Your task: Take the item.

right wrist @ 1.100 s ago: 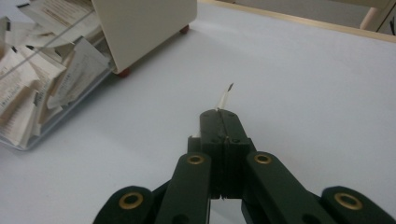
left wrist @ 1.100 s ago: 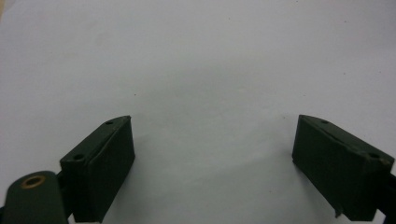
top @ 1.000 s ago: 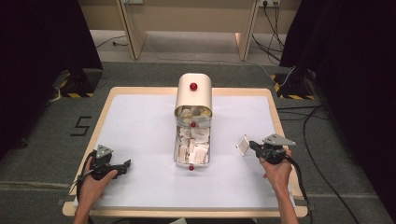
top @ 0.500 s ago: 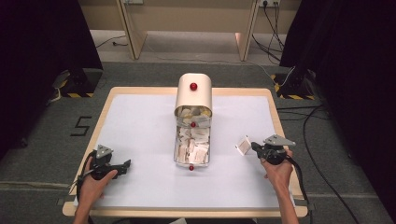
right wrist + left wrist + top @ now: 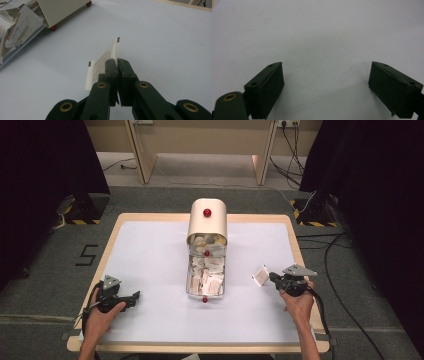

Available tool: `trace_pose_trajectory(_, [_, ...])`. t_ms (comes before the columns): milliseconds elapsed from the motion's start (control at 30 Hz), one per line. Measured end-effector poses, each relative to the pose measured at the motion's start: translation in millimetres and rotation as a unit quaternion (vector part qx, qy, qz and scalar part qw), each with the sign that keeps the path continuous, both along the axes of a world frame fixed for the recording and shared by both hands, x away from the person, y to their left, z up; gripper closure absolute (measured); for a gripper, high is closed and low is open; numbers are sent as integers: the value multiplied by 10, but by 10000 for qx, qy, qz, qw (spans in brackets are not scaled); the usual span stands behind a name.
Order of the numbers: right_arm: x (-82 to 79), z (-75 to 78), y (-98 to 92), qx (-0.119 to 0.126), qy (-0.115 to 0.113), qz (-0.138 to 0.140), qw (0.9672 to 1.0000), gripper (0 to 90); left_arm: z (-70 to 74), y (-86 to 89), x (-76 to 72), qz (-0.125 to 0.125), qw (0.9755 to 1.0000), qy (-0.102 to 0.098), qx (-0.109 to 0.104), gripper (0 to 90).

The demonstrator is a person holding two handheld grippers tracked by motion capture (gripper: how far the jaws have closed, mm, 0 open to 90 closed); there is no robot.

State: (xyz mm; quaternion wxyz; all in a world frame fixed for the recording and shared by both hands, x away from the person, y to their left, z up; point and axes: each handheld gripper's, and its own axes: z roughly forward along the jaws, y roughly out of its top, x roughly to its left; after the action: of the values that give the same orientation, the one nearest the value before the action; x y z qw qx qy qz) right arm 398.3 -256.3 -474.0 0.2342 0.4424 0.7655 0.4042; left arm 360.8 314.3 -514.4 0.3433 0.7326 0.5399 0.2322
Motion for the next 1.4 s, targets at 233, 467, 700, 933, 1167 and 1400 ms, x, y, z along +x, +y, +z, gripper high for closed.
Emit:
trace_pose_trajectory(233, [9, 12, 0, 27, 64, -12, 10000, 744, 0, 0, 0, 0, 10000, -1, 0, 120])
trace_pose_trajectory(467, [23, 56, -9, 153, 70, -376, 9992, 479, 0, 0, 0, 0, 10000, 0, 1, 120])
trace_pose_trajectory(700, [8, 104, 43, 250, 17, -319, 9992, 448, 0, 0, 0, 1, 10000, 0, -1, 120])
trace_pose_trajectory(933, [-6, 148, 115, 215, -24, -199, 9996, 424, 0, 0, 0, 0, 10000, 0, -1, 120])
trace_pose_trajectory(1167, [-20, 173, 196, 231, 5, -94, 9997, 374, 0, 0, 0, 1, 10000, -1, -1, 120])
trace_pose_trajectory(1400, [-41, 191, 280, 170, 51, 37, 9998, 340, 0, 0, 0, 1, 10000, -1, -1, 120])
